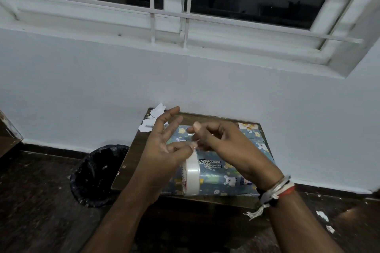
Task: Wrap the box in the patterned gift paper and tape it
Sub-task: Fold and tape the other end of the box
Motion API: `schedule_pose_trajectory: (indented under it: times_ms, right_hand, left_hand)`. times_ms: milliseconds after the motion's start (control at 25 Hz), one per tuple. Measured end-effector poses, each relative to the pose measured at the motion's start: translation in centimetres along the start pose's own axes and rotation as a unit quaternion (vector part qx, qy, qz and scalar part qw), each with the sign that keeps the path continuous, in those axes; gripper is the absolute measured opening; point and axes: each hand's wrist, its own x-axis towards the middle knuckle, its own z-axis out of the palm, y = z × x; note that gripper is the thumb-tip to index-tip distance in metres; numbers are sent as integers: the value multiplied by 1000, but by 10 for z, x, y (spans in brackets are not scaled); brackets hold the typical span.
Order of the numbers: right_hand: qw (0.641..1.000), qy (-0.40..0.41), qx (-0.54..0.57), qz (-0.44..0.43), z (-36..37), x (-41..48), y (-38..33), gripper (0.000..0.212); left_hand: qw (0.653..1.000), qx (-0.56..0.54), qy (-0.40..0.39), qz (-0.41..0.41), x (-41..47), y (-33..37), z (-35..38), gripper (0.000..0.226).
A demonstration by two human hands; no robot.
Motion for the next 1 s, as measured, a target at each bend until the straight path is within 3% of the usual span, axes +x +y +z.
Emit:
schedule_pose_trajectory:
  times_ms: [120, 240, 360, 600, 840, 1000]
  right_hand:
    - [999, -44, -20, 16, -6, -10, 5, 36]
    - [999, -28, 32, 18, -13, -11, 6, 16]
    - [999, 2, 48, 1, -17, -14, 4, 9]
    - [989, 87, -71, -94, -17, -17, 6, 5]
    - [948, 152, -210, -186, -11, -14, 15, 5]
    - [951, 146, -185, -200, -14, -13, 17, 6]
  left_hand:
    - [999, 38, -10, 24, -3, 1, 9, 78]
    - [996, 79, -15, 49, -4, 0, 15, 80]
    - [994, 94, -22, 59, -3, -3, 19, 79]
    - [996, 81, -10, 26, 1, -8, 25, 62]
    - [993, 112, -26, 18, 0, -7, 27, 62]
    - [993, 118, -10, -9, 0, -11, 28, 57]
